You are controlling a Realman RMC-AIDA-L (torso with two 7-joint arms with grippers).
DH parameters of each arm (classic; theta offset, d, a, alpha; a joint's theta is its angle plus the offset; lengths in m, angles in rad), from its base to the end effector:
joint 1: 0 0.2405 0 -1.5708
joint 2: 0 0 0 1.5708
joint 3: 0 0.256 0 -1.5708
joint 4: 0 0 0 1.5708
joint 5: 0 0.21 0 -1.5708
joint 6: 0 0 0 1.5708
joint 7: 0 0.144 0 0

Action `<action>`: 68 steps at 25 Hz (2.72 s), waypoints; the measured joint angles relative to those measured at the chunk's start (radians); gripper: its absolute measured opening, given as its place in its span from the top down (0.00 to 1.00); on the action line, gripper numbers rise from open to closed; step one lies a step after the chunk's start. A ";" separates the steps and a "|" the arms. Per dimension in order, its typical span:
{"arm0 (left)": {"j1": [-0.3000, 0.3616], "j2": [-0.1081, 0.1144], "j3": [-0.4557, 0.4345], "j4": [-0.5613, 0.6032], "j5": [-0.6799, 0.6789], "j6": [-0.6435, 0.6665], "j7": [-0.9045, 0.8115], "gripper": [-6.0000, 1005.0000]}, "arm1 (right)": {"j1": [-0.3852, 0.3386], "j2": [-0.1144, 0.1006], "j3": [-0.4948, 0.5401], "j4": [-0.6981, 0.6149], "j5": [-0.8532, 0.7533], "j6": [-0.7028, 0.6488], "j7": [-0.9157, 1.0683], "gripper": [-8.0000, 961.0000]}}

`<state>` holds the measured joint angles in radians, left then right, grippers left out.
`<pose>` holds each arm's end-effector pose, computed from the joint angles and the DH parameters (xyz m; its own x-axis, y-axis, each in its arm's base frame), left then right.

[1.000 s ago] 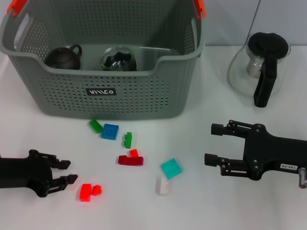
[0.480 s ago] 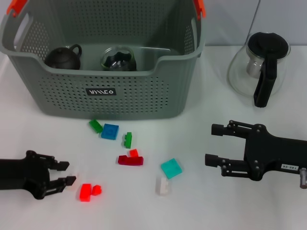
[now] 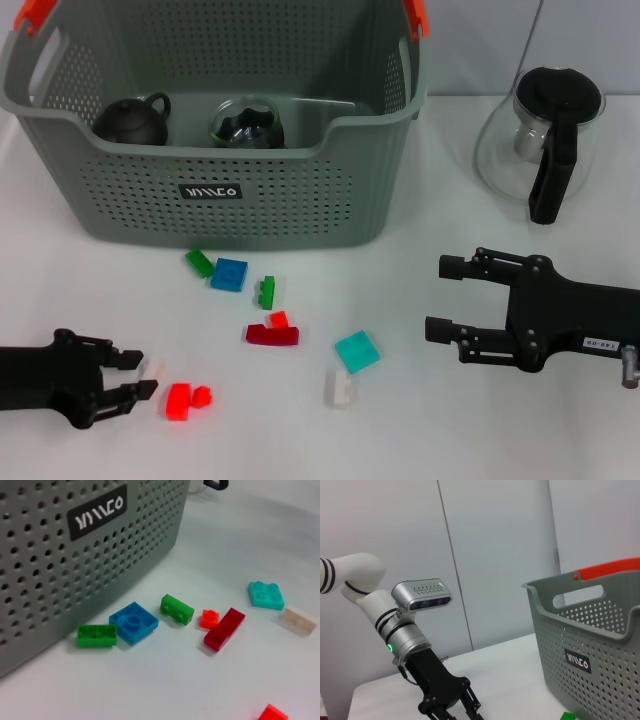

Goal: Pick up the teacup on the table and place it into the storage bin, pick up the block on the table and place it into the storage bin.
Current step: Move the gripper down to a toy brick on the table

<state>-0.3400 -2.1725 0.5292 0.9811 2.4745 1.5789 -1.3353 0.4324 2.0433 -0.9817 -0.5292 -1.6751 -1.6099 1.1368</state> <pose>-0.3450 0.2629 0.0183 0.8741 0.4650 0.1404 0.4848 -0.8177 -0.3104 0.2625 0.2914 -0.0210 0.7748 -0.2106 -0.5961 -0.3211 -0.9433 -0.0840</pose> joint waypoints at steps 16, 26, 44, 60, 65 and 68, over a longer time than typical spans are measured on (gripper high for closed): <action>-0.005 0.003 -0.003 0.009 0.001 -0.050 -0.015 0.67 | 0.000 -0.003 0.000 0.000 0.003 -0.004 0.000 0.14; -0.004 0.002 0.003 0.013 -0.001 -0.018 -0.025 0.67 | 0.000 -0.003 0.000 0.000 0.005 -0.006 0.000 0.14; -0.017 0.002 0.009 -0.022 0.001 -0.037 -0.065 0.69 | 0.002 -0.003 0.000 0.000 0.002 -0.004 0.001 0.14; -0.024 0.004 0.011 -0.049 0.013 -0.080 -0.073 0.70 | -0.001 -0.003 0.000 0.000 0.000 -0.007 0.001 0.14; -0.025 0.004 0.011 -0.047 0.014 -0.081 -0.098 0.71 | -0.001 -0.003 0.000 0.000 0.000 -0.007 0.001 0.14; -0.031 0.007 0.011 -0.039 0.031 -0.077 -0.126 0.71 | -0.001 -0.003 0.000 0.000 0.000 -0.007 0.002 0.14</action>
<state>-0.3712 -2.1655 0.5400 0.9416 2.5058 1.5017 -1.4617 0.4311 2.0401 -0.9817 -0.5292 -1.6751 -1.6170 1.1392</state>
